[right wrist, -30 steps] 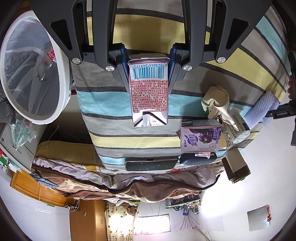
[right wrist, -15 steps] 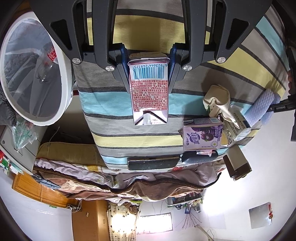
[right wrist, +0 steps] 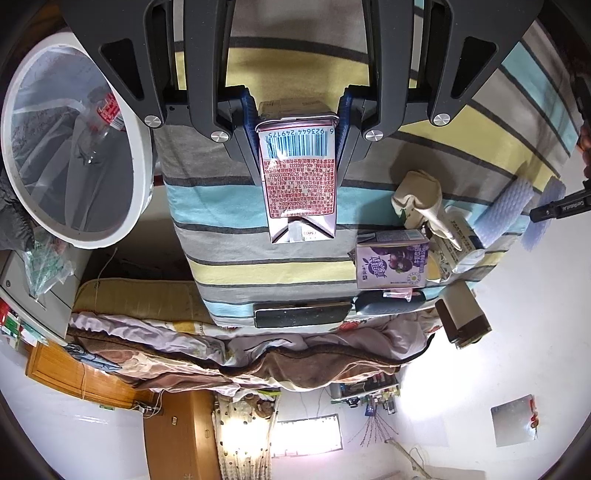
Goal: Collect trash
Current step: 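Grasp the white foam mesh sleeves with the left tool while the right tool holds the carton, then carry the carton and mesh sleeves over the white trash bin with both tools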
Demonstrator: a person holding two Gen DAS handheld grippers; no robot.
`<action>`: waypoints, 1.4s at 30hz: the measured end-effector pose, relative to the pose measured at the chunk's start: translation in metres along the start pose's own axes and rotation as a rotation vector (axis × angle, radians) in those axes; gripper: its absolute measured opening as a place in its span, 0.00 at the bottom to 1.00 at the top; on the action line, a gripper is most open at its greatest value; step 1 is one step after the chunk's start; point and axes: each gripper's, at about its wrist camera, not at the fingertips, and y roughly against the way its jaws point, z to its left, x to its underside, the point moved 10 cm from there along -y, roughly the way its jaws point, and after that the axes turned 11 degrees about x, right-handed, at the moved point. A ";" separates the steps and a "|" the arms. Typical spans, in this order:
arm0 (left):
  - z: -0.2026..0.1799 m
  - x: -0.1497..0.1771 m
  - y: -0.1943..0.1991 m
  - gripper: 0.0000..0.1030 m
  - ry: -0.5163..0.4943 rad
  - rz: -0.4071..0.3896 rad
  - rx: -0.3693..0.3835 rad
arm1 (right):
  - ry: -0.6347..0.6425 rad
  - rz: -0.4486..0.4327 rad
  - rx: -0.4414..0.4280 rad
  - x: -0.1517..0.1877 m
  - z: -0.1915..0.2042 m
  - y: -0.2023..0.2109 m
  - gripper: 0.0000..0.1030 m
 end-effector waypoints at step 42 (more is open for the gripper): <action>-0.346 0.072 0.028 0.26 -0.417 0.022 0.435 | -0.166 -0.098 0.186 0.005 -0.154 0.058 0.35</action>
